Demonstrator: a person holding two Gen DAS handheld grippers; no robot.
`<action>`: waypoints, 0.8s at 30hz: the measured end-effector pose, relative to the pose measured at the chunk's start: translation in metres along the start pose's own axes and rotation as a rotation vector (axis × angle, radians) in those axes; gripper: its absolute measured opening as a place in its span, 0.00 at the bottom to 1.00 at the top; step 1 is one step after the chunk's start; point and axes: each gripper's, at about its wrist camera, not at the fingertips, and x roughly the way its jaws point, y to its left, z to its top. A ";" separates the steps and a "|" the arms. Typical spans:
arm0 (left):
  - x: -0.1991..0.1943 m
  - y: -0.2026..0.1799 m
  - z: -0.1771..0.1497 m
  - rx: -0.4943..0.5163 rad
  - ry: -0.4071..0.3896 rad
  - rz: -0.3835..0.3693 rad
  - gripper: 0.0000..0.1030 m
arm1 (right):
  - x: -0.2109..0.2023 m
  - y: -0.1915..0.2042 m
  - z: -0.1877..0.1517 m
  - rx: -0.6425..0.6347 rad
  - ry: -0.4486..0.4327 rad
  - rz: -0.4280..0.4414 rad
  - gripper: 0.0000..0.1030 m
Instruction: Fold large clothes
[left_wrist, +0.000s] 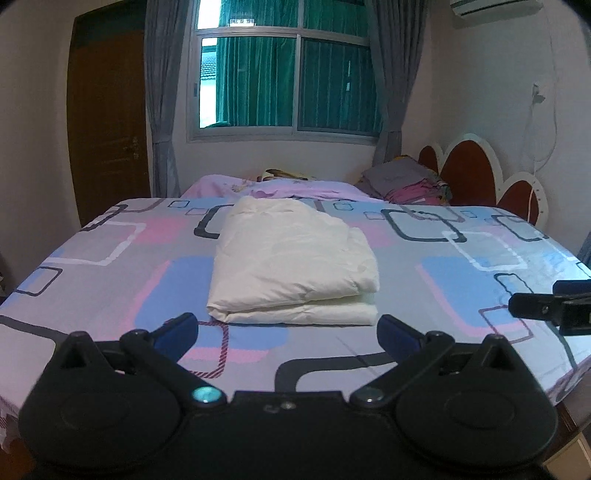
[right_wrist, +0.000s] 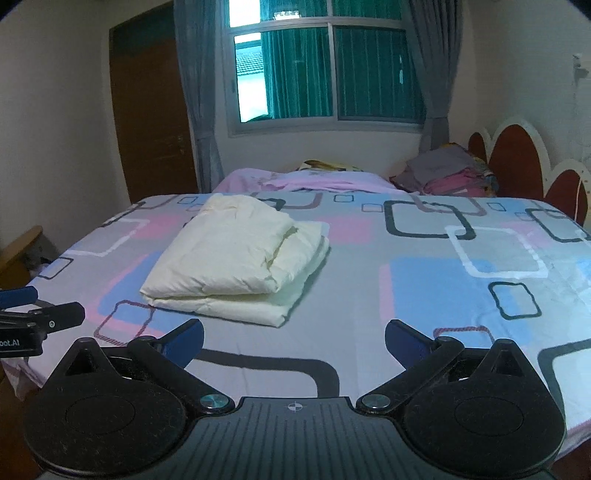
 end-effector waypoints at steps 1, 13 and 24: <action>-0.003 -0.001 -0.001 0.005 -0.004 0.001 1.00 | -0.003 0.000 -0.001 0.001 0.000 0.000 1.00; -0.022 -0.010 -0.002 0.020 -0.040 -0.009 1.00 | -0.028 0.002 -0.003 -0.006 -0.034 -0.001 1.00; -0.026 -0.017 -0.001 0.028 -0.052 -0.016 1.00 | -0.035 -0.007 -0.001 -0.008 -0.041 -0.007 1.00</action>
